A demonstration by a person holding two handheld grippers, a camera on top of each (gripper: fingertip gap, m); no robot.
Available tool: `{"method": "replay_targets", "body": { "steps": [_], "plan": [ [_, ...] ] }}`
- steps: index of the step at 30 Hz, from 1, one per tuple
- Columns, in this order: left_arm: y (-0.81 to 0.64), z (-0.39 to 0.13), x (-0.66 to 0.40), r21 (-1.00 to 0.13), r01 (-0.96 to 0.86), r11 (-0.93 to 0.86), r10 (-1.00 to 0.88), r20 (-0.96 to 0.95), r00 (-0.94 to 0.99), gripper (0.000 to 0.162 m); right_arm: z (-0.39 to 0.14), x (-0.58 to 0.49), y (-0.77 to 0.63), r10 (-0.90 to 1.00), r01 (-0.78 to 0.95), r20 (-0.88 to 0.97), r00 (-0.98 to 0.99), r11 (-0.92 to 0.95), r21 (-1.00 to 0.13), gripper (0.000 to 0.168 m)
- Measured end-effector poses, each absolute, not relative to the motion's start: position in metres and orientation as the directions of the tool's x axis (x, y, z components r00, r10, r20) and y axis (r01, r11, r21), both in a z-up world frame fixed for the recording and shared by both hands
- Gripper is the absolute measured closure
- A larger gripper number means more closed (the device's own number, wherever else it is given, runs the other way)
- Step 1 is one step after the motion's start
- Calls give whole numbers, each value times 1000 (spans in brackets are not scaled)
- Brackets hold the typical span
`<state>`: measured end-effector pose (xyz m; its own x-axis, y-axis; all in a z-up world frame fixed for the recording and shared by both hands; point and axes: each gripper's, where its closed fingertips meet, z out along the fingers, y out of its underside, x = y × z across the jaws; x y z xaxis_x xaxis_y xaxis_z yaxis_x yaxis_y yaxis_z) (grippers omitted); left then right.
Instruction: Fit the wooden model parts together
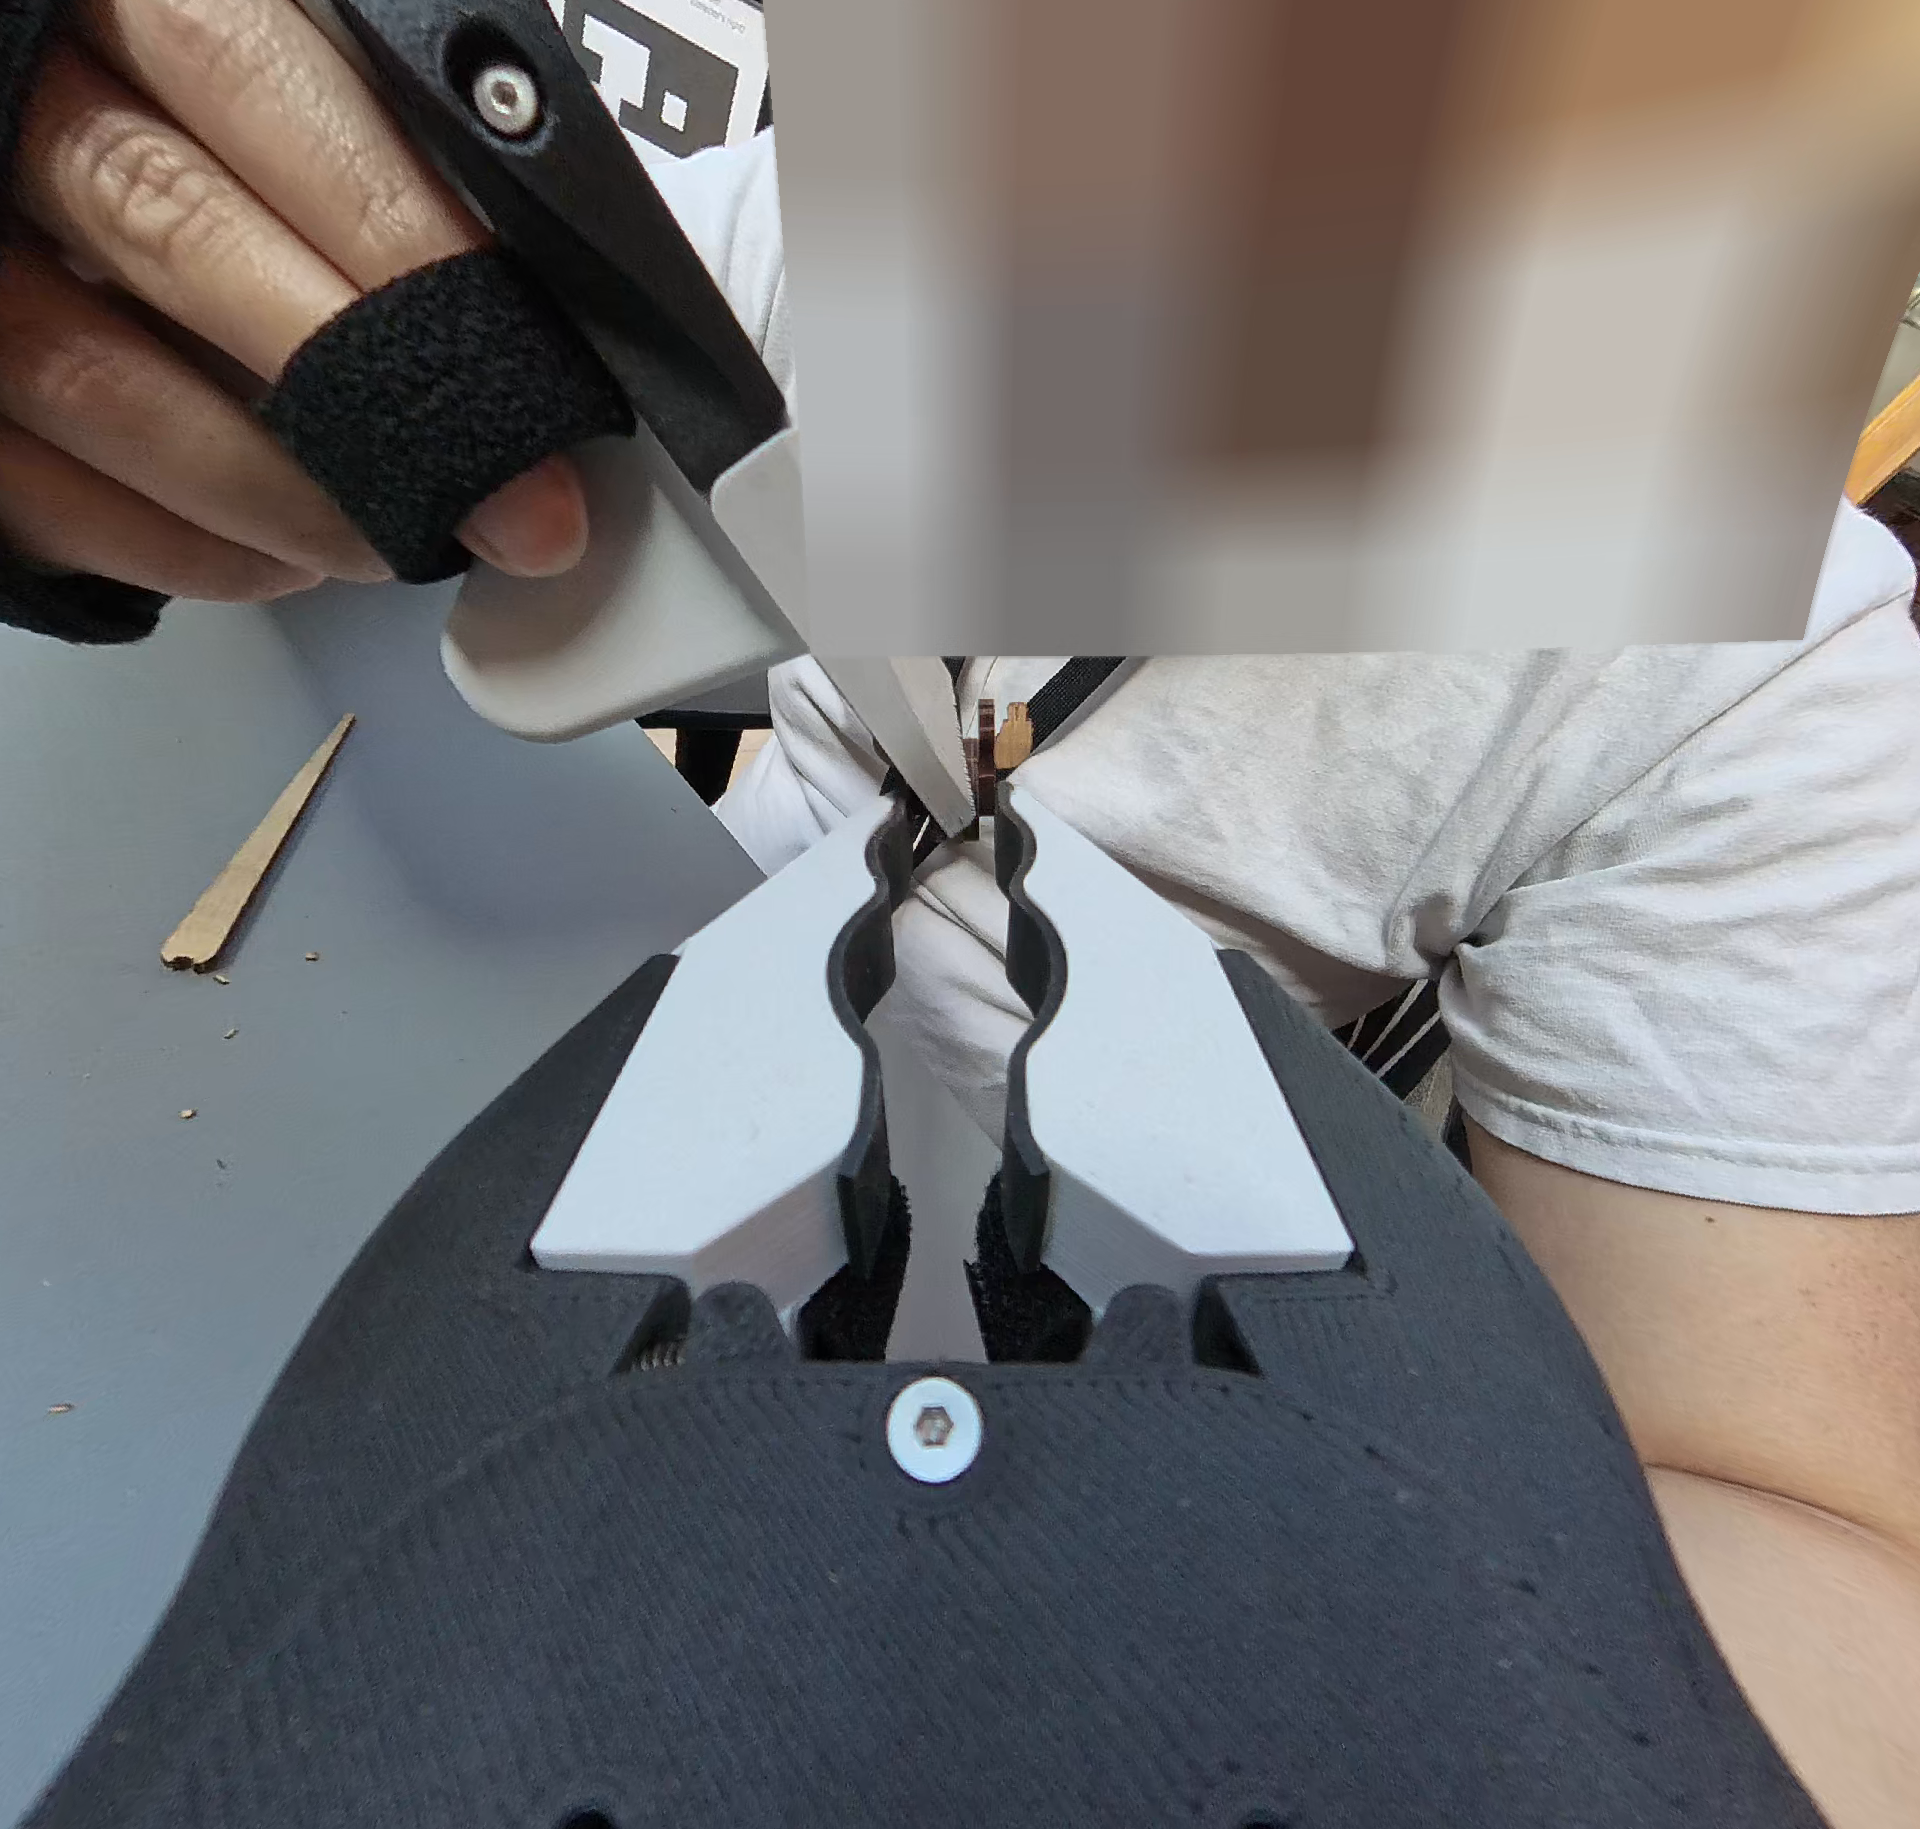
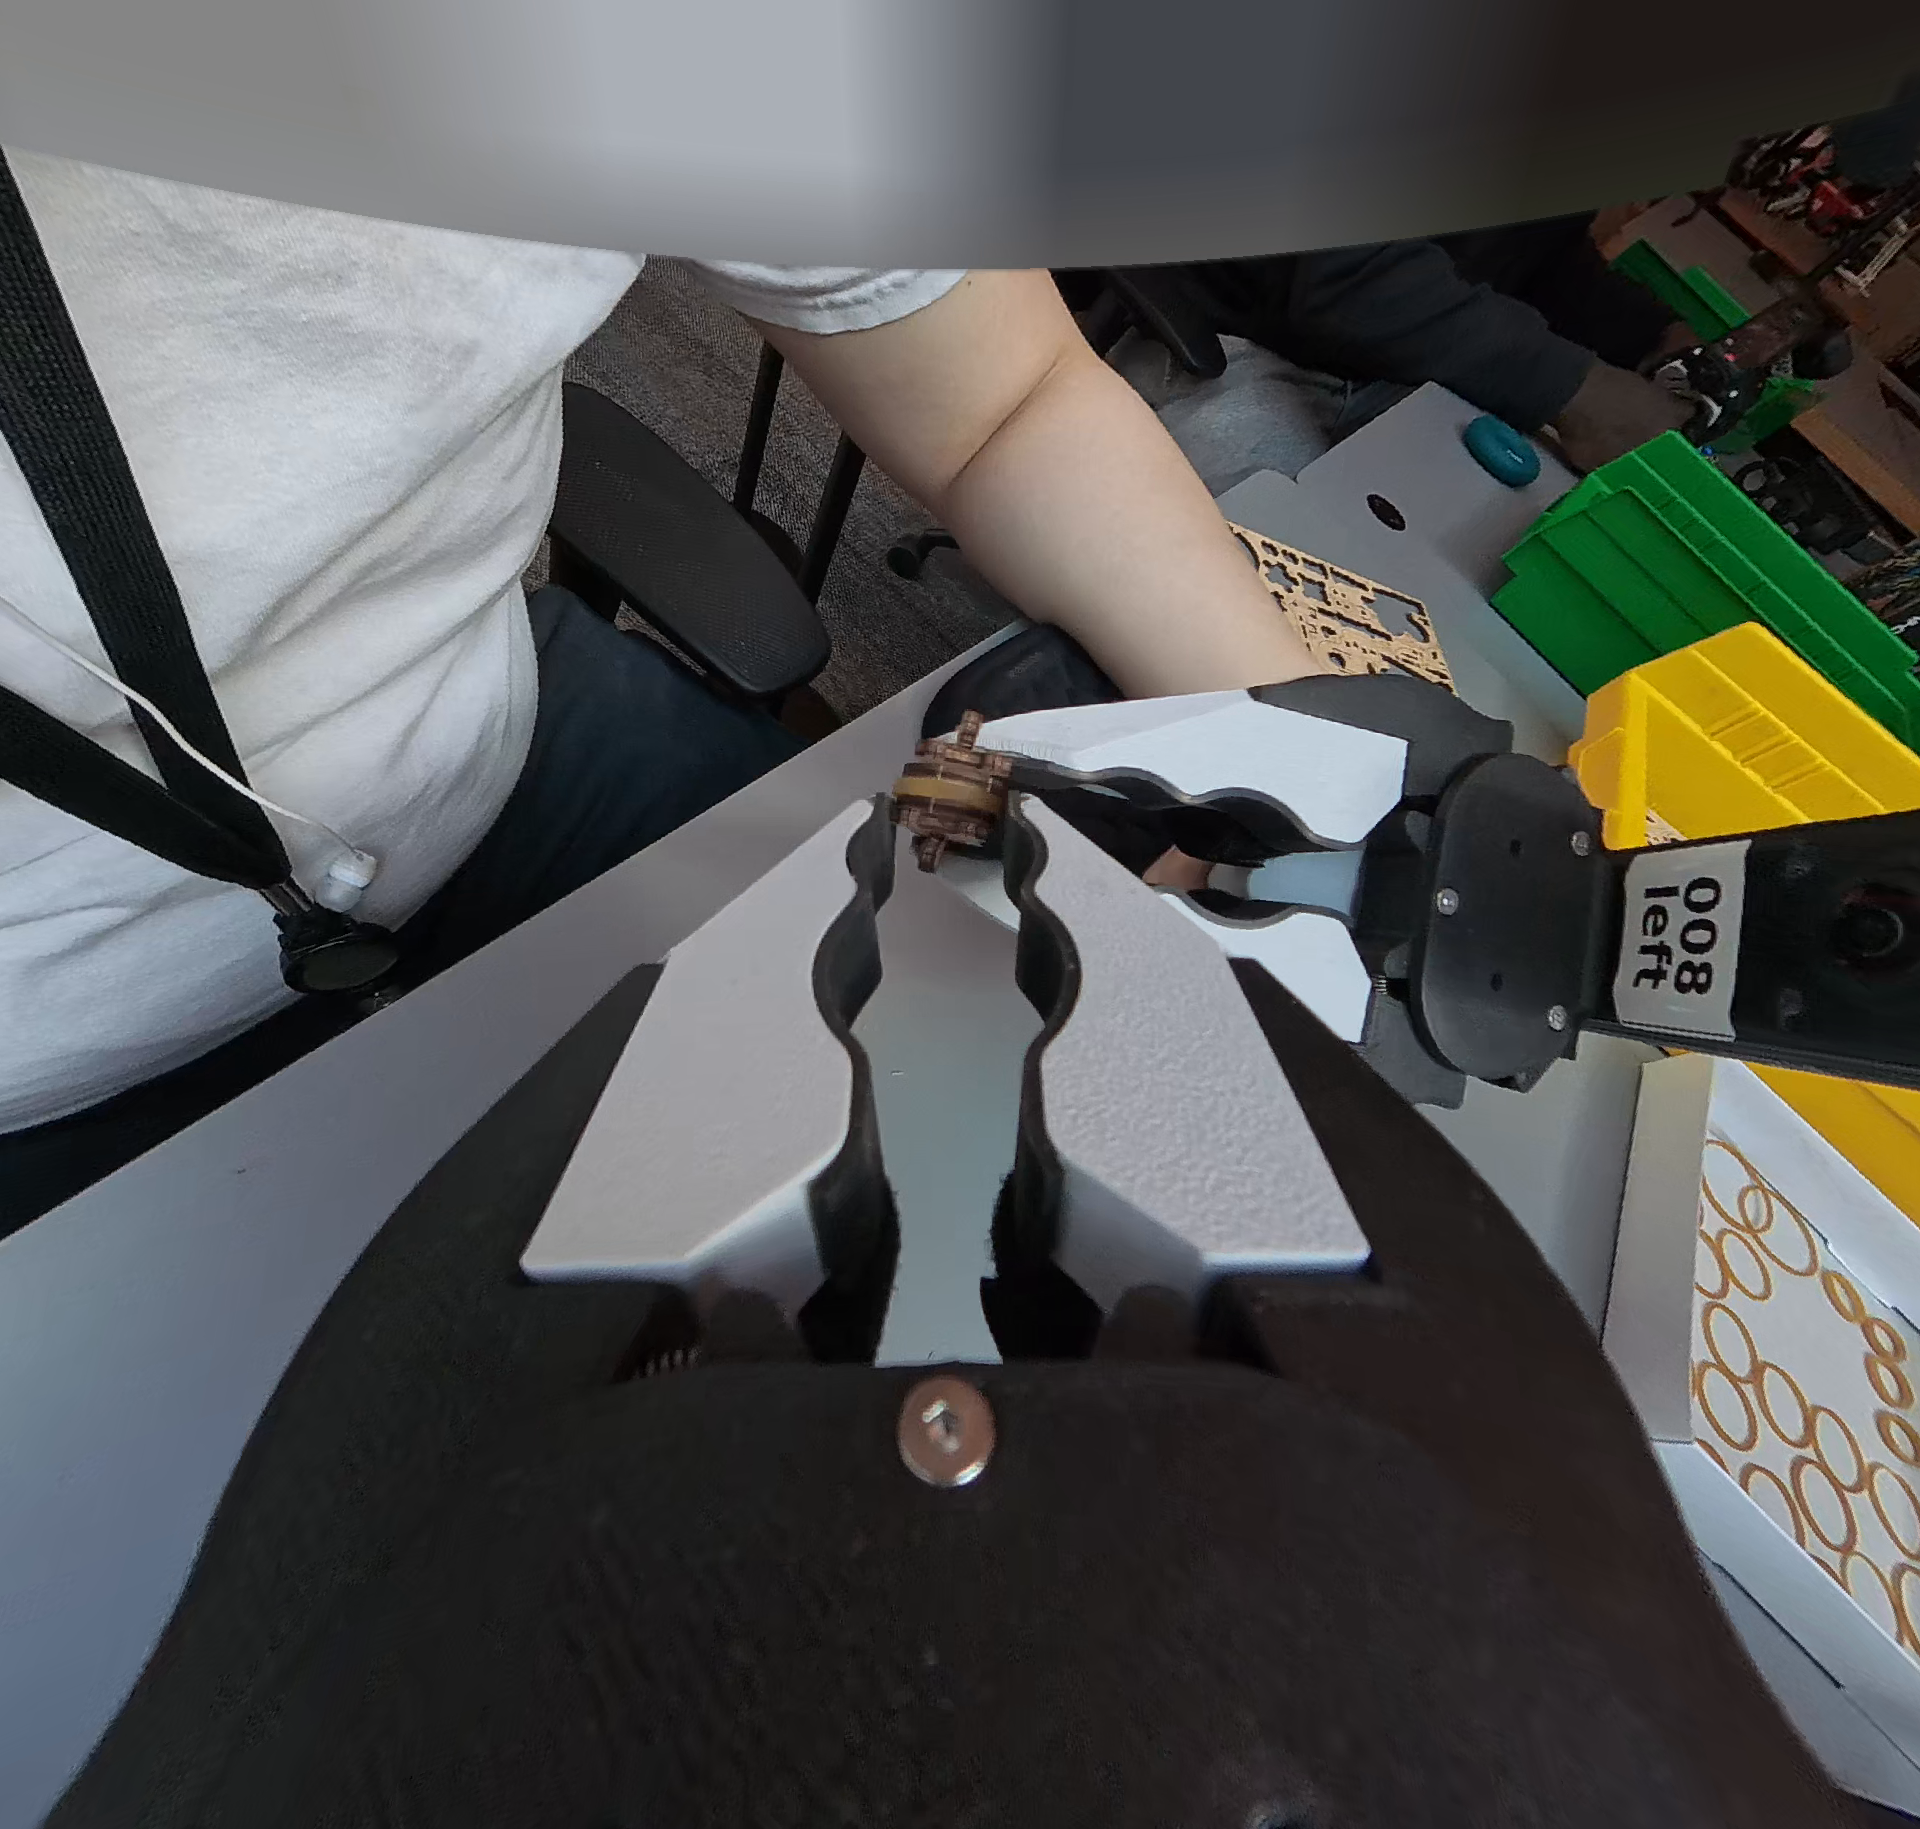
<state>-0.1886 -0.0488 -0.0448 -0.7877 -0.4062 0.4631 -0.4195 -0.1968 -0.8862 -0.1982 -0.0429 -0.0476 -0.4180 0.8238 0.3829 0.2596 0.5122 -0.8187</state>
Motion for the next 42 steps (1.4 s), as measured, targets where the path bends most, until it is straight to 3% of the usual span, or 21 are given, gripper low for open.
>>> {"method": "replay_targets", "body": {
  "steps": [14,37,42],
  "plan": [
    [-54,-51,-189,-875,-452,-170,-392,481,-784,149,-54,-198,-48,825,300,310,-472,481,-824,148],
    [-44,-44,-185,-847,-467,-254,-362,531,-766,149,-49,-196,-36,828,270,355,-434,496,-825,149],
    [-37,-45,-178,-872,-424,-244,-444,489,-751,149,-50,-190,-29,835,290,351,-423,492,-821,148]
  ]
}}
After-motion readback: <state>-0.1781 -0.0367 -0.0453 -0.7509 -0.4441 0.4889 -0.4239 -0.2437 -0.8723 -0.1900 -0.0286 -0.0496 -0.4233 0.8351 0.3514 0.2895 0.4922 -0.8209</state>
